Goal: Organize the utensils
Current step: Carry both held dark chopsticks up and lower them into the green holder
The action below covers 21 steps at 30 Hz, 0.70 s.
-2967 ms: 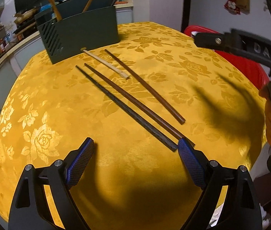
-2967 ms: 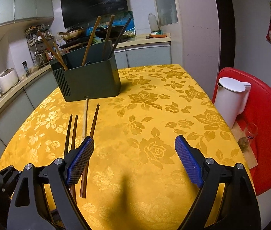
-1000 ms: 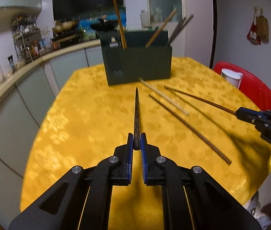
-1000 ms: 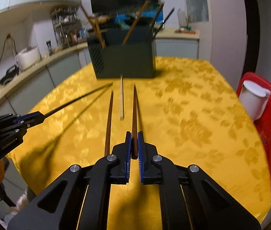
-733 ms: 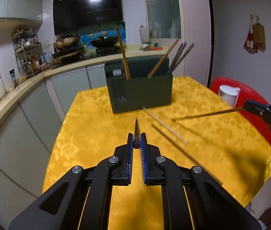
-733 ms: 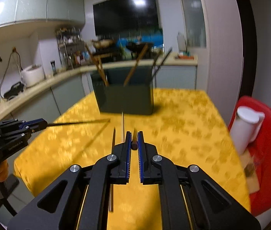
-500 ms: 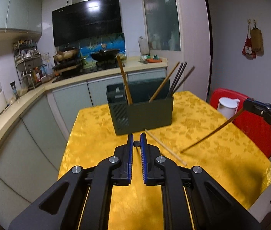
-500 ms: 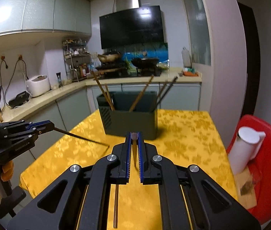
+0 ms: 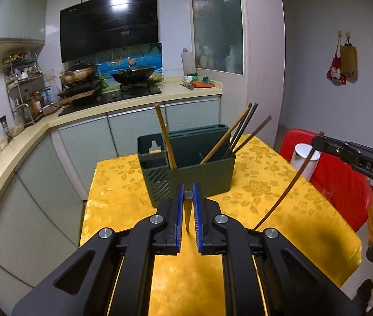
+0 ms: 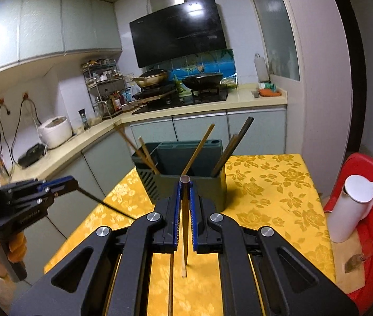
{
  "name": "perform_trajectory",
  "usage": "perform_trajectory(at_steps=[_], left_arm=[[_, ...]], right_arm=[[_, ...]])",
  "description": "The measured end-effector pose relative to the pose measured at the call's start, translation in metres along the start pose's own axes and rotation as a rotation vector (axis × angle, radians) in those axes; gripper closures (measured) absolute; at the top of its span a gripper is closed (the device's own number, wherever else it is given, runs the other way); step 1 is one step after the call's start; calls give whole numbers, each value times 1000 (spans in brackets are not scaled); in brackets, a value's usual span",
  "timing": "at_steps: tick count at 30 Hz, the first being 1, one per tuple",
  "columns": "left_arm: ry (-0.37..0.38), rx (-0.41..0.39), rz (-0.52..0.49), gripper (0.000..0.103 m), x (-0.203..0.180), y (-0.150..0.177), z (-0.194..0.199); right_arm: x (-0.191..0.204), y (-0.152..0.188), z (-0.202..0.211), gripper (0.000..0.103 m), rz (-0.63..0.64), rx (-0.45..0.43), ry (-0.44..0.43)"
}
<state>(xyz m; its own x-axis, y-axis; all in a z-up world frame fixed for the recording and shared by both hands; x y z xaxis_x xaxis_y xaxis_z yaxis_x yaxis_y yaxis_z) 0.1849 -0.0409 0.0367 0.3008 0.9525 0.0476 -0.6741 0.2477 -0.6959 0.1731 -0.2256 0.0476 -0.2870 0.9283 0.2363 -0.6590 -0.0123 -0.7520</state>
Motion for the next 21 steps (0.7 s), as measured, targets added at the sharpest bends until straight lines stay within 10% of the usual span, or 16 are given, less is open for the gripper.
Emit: perform_trajectory(at_steps=[21], left_arm=[[38,-115,69,96,10,-159,25]], right_arm=[[-20,-141,19,96,-40,-140,145]])
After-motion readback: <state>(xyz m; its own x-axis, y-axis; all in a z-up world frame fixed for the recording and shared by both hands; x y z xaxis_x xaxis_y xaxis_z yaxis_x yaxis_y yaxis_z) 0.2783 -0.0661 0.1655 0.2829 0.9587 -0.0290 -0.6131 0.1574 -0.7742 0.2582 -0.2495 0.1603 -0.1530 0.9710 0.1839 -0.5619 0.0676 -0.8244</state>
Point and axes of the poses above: each gripper's, at about its wrist camera, not at the fingertips, and z roughly against the way its jaws point, x to its left, y to its underside, the point moved 8 cm from there along -z, roughly the way its jaws point, and after that the axes turned 14 degrees about x, right-handed, at the moved point
